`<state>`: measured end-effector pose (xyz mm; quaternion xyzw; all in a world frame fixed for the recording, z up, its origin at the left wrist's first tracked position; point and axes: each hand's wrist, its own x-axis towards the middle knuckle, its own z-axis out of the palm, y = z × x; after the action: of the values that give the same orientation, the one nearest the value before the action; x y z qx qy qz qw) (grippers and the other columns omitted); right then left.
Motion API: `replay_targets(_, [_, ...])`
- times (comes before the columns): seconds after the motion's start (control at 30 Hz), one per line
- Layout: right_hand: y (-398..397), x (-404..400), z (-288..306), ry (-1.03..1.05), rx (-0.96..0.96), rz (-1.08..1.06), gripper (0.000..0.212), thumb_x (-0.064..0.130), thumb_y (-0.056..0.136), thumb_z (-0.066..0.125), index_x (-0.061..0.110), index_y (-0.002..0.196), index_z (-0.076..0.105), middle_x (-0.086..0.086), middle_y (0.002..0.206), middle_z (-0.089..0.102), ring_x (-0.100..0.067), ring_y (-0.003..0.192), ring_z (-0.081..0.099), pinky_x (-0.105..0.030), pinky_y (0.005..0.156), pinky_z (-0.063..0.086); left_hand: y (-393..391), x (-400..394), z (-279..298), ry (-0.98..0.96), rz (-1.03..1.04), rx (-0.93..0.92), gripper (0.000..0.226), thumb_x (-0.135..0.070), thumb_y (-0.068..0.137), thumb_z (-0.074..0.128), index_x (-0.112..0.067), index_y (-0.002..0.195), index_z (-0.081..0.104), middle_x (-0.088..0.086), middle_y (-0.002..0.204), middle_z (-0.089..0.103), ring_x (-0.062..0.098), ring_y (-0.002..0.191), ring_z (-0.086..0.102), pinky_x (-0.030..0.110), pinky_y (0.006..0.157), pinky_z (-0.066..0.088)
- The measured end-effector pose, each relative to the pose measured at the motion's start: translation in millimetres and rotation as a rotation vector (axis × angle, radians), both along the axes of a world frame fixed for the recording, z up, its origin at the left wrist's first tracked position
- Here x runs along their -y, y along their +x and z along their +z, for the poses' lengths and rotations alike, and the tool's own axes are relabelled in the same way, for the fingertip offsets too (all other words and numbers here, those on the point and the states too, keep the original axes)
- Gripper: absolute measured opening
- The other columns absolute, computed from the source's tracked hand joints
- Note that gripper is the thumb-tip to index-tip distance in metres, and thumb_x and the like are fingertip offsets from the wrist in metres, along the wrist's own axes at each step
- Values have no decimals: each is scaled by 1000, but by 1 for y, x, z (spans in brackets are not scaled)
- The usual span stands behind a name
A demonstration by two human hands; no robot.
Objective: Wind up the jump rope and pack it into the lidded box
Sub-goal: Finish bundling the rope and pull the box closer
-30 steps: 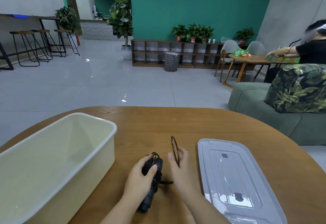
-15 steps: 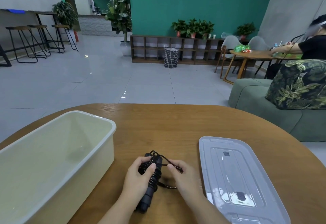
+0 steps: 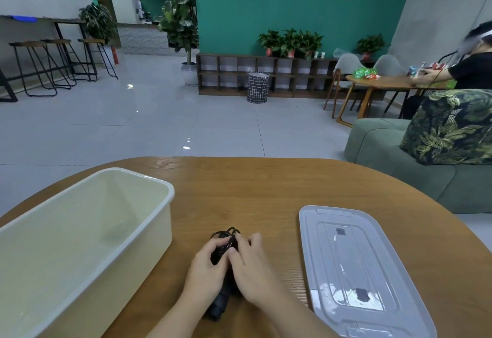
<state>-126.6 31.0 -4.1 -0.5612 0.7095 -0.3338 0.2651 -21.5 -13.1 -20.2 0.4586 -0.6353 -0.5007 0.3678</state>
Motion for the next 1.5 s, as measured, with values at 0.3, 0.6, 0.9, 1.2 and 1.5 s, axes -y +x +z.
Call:
replay_targets(0.3, [-25, -17, -1, 6, 314, -176, 56, 28, 87, 61, 29, 135, 31, 7, 119, 46, -4, 106, 48, -12, 84, 37, 2, 1, 10, 203, 147, -207, 15, -24, 77, 72, -33, 88, 66, 12, 103, 70, 37, 83, 69, 57, 73, 57])
replay_targets(0.6, [-24, -17, 21, -104, 980, -350, 20, 18, 96, 52, 14, 102, 70, -2, 86, 76, -14, 75, 71, -33, 79, 56, -11, -8, 63, 218, 73, -451, 18, -15, 83, 64, -28, 94, 63, 10, 97, 70, 32, 83, 68, 45, 62, 59])
replay_targets(0.9, [-8, -21, 50, -179, 932, -338, 24, 27, 96, 49, 27, 102, 73, 4, 98, 76, -14, 95, 69, -34, 85, 57, -18, -17, 63, 80, 98, -360, 18, -23, 83, 64, -27, 99, 57, -1, 106, 62, 18, 95, 62, 35, 76, 54])
replay_targets(1.2, [-4, -25, 60, -152, 952, -1, 34, 30, 87, 64, 53, 112, 59, 4, 111, 72, -16, 103, 69, -46, 91, 54, -23, -15, 72, 130, 80, -381, 25, -26, 86, 61, -23, 109, 51, -6, 104, 61, 11, 95, 62, 25, 68, 49])
replay_targets(1.5, [-22, -27, 56, -187, 1026, -13, 32, 21, 94, 54, 44, 115, 63, -17, 115, 69, -35, 85, 68, -44, 70, 55, -9, 6, 69, 232, 58, -386, 28, -20, 88, 57, -28, 112, 44, 11, 106, 63, 22, 91, 61, 41, 84, 51])
